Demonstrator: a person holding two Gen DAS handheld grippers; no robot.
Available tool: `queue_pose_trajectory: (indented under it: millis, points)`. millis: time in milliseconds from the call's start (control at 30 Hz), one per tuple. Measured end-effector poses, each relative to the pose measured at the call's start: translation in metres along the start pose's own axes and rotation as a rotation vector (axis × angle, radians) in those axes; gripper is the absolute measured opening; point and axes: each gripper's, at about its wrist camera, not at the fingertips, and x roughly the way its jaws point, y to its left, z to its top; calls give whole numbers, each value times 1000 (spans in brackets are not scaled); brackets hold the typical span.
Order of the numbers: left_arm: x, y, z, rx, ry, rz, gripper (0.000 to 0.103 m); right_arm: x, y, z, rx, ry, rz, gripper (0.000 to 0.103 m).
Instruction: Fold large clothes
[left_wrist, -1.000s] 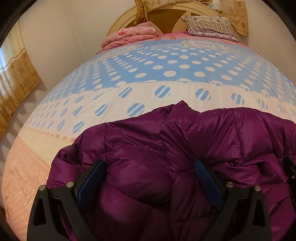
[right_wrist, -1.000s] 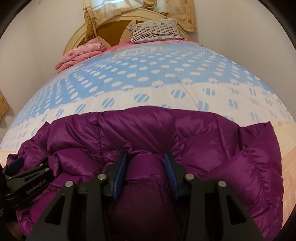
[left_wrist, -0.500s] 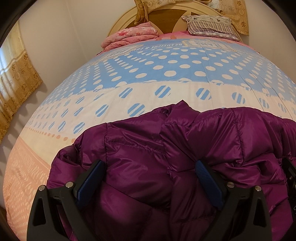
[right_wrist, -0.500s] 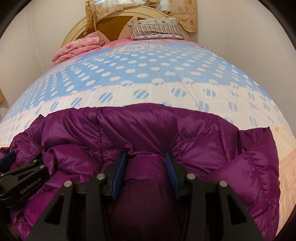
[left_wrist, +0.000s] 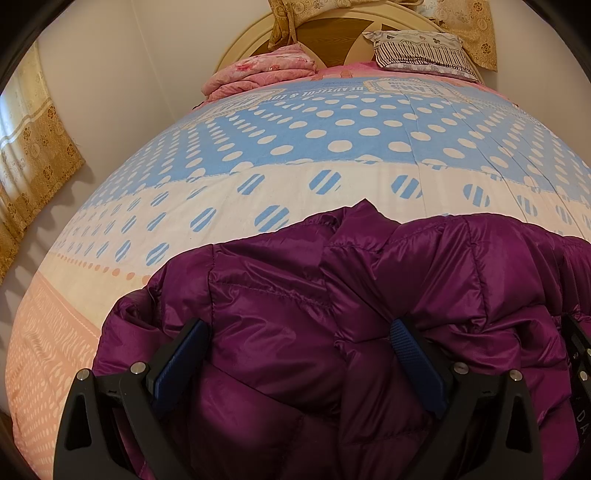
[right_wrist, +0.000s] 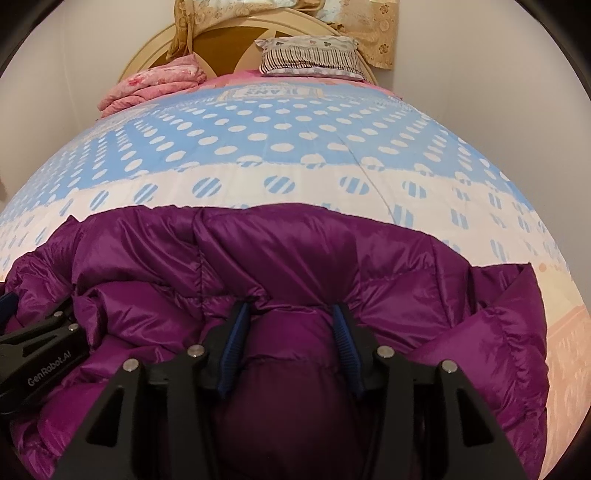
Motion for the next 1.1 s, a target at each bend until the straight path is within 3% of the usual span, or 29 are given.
queue_pose_trajectory:
  millis: [533,667,700,833,900,967,1100]
  points:
    - [1,-1,1,8,2,11,101,2,7,2,-33,15,-45,57]
    - [0,5,11,37,49,-35,102,1,-2,14,-50,87,-47,83]
    - [-5,8,14,47,45,-34,102,-3,-8,16,-37,97,-21,83]
    - [-70,46,20,17,-102,-84,102,-57,-38,10,19,37,30,84]
    - [-105,64,8,45,-157,-107,102,-81,-46,-3,15,16,57,93]
    - [-131,83,-17,73,-182,-118,102,-106,-55,-25,2,12,75,94]
    - [-163,121,-85,117,-169,-152,102,-147,-67,-76,-33,9,91,94]
